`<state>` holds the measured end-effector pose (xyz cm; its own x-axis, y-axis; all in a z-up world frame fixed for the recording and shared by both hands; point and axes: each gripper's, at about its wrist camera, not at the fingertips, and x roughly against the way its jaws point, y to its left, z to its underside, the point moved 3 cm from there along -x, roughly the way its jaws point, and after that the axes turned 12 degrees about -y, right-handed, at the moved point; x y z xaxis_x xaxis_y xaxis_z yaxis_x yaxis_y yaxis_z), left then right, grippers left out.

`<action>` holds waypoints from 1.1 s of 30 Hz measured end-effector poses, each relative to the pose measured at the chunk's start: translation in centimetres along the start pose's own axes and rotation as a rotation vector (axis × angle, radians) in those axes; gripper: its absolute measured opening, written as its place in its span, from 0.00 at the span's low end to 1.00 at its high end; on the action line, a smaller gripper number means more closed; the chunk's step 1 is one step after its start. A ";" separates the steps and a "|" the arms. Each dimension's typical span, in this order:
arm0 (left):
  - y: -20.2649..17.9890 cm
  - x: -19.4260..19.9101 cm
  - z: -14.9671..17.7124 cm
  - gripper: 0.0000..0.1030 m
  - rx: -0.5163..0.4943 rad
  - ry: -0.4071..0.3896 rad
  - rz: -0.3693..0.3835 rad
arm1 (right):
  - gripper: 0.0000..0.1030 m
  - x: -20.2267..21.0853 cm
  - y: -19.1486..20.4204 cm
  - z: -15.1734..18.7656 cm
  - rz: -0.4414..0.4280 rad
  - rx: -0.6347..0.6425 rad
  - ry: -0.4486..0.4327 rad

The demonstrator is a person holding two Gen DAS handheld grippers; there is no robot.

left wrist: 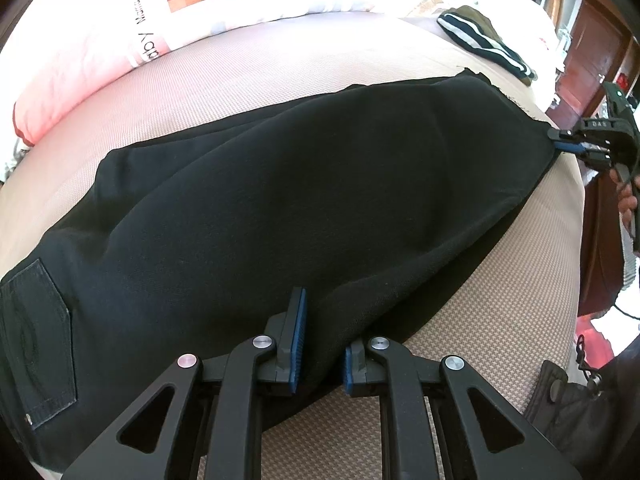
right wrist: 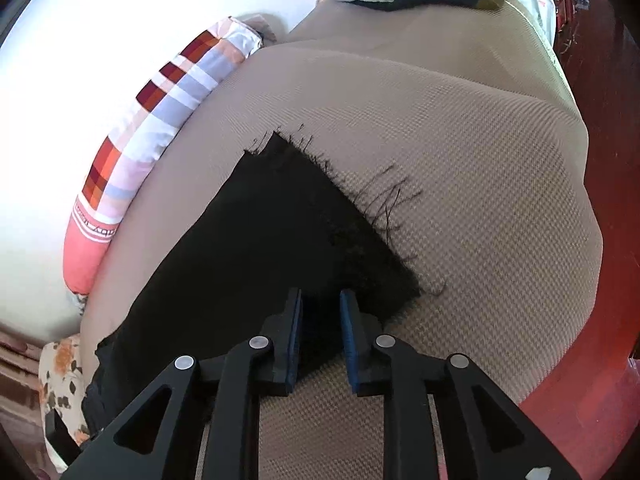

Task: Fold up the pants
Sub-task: 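Lift the held hems with the right tool and carry them toward the waistband, then carry the hems further toward the waistband while the left tool rests open on the jeans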

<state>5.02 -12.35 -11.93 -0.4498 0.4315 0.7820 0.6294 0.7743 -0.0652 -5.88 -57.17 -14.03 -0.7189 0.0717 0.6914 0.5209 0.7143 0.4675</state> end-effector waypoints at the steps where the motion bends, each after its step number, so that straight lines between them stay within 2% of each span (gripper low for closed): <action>1: 0.0 0.0 0.0 0.15 0.000 0.000 0.000 | 0.19 0.1 0.0 0.4 -0.001 0.001 0.002; 9: 0.0 0.0 0.0 0.18 -0.002 0.002 -0.001 | 0.21 -0.1 0.9 2.4 -0.046 0.001 0.001; 12: 0.0 0.0 0.0 0.18 0.001 0.001 0.000 | 0.20 -0.5 0.7 1.9 -0.054 -0.008 -0.023; 15: 0.1 0.0 0.0 0.18 0.006 0.002 0.001 | 0.20 -1.2 -0.7 0.6 -0.054 -0.076 -0.057; 18: 0.0 0.0 0.0 0.18 0.003 0.001 -0.004 | 0.04 -1.7 -1.8 -0.4 -0.077 -0.142 -0.063; 19: 0.0 0.1 0.0 0.18 0.004 0.001 -0.005 | 0.04 -1.7 -1.9 -0.5 -0.078 -0.143 -0.055; 25: -1.3 0.1 -0.4 0.18 -0.028 -0.005 0.019 | 0.03 0.9 -0.5 -0.5 0.036 0.000 -0.147; 28: -1.5 -0.3 -0.2 0.18 -0.058 -0.007 0.031 | 0.02 0.6 -0.8 0.0 0.080 0.035 -0.131; 33: -0.7 -0.1 -0.6 0.22 -0.031 0.032 0.081 | 0.02 -0.3 -1.4 0.5 0.109 0.056 -0.119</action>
<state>4.99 -13.25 -11.62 -0.3769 0.4768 0.7942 0.6826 0.7225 -0.1098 -6.59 -57.81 -15.20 -0.7108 0.2304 0.6646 0.5746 0.7351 0.3597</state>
